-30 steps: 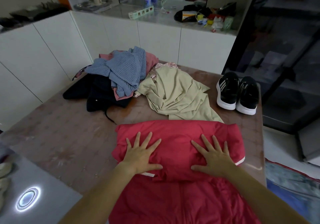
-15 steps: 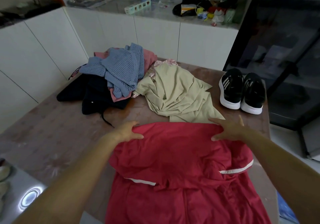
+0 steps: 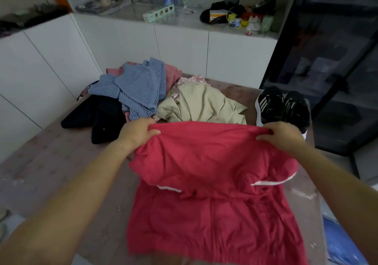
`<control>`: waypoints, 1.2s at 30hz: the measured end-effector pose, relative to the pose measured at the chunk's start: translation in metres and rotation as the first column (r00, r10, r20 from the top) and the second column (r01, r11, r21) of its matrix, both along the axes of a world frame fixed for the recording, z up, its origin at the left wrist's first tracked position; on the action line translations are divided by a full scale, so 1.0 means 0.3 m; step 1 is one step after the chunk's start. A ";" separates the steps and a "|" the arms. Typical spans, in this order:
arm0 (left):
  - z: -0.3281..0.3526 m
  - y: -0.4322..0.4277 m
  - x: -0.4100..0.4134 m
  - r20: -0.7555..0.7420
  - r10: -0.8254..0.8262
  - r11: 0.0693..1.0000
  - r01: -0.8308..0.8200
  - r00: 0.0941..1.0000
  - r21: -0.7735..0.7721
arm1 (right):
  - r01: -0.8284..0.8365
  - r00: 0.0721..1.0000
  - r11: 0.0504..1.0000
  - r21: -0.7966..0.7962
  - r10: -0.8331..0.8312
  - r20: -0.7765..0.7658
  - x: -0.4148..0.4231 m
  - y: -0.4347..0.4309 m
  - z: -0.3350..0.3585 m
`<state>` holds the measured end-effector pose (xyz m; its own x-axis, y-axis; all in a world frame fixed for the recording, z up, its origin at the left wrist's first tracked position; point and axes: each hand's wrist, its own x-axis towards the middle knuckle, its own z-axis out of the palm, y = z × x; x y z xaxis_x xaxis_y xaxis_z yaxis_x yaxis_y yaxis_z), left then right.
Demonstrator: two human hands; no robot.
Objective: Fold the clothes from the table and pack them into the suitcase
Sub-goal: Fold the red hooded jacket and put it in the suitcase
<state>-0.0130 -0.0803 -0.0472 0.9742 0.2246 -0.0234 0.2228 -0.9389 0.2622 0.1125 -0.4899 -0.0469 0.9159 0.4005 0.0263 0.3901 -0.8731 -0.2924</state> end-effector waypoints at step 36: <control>-0.342 -0.450 -0.564 -0.329 -0.112 0.978 0.162 0.938 0.130 | -0.199 0.967 0.914 -0.352 0.125 -0.223 -0.661 -0.010 -0.305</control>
